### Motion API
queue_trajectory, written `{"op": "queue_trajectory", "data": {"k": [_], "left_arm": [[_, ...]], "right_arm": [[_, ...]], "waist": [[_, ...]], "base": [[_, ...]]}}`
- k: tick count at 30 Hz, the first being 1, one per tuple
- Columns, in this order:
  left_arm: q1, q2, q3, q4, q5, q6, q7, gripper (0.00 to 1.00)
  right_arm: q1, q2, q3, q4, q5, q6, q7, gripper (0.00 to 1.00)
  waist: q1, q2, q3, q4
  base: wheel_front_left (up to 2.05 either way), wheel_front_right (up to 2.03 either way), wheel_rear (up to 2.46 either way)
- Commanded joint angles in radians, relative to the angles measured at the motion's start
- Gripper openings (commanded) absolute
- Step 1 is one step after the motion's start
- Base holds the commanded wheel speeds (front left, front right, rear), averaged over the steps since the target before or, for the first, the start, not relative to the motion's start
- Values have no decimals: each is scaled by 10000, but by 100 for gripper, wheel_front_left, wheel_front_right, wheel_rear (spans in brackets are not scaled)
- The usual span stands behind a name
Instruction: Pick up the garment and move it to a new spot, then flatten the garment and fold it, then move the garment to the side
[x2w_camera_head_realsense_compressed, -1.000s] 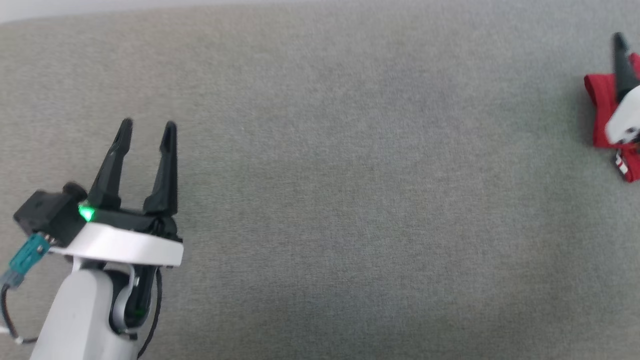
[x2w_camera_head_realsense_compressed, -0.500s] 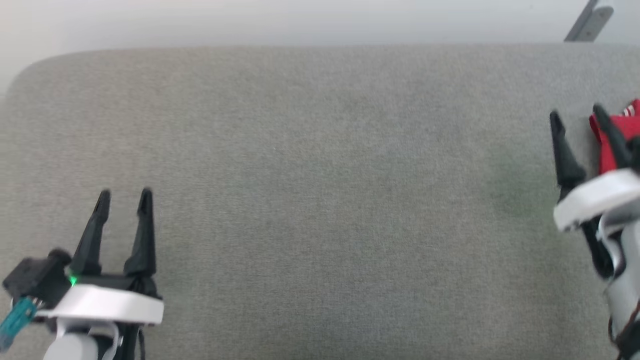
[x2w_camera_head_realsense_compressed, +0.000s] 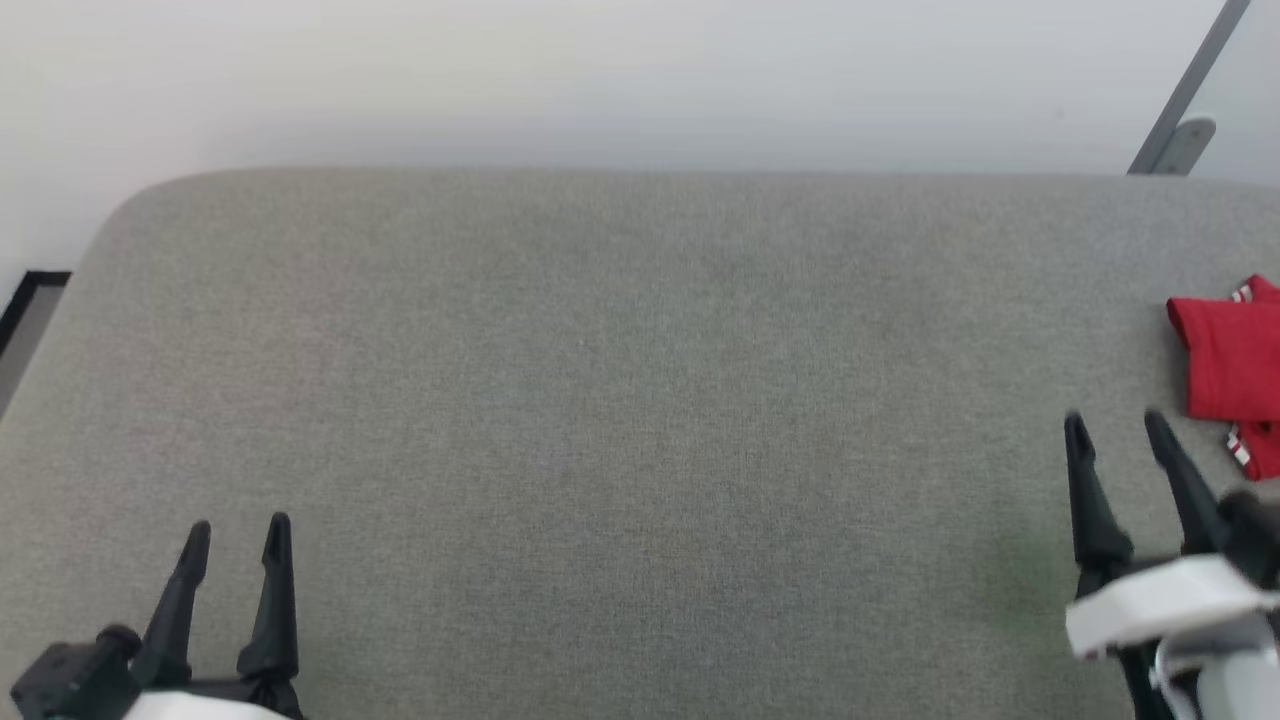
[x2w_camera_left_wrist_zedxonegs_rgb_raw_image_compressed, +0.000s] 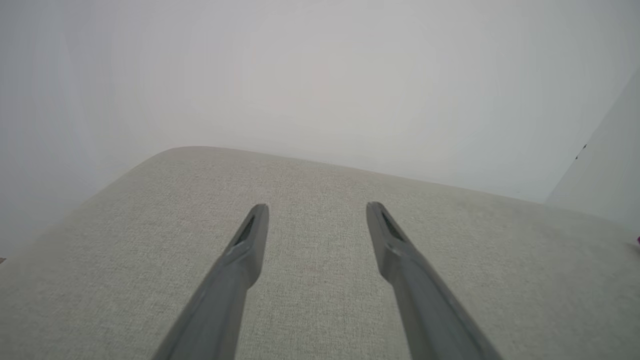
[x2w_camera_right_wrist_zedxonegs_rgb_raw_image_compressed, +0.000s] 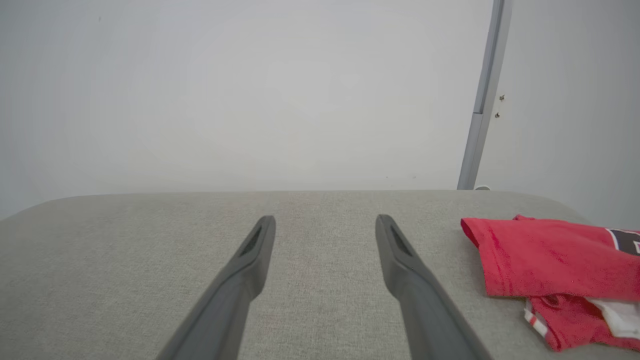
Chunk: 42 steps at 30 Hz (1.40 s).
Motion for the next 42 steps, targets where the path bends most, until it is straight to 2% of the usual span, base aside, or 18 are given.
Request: {"op": "queue_trajectory", "data": {"k": [1,10,27,28,34,42], "left_arm": [[163,-32,28,11,29,-36,-50,100],[808,-329,280,-126,17,-36,-50,100],[759,-448,77,-297,-55,-36,-50,100],[798,-463,67,-259,9,0,0,0],[837,-701,-2,133,-144,4,68,0],[501,-808,60,314,-1457,4,445,0]], "right_arm": [[344,125,-81,-196,-107,-7,-33,100],[1794,822,-332,-1274,-433,-7,-34,100],[2312,1296,-403,-1788,-489,-6,-36,100],[2271,1264,-427,-1762,-473,0,-4,0],[2369,1353,-432,-1380,-297,0,71,0],[2111,1380,-464,-1274,1192,0,487,0]], "waist": [[0,-1,-183,33],[0,-1,-639,-5],[0,-1,-797,-93],[0,-1,-799,-94],[0,-1,-798,-103],[0,-1,-788,-137]], "base": [[0,0,0],[0,0,0],[0,0,0],[0,0,0],[0,0,0],[0,0,0]]}}
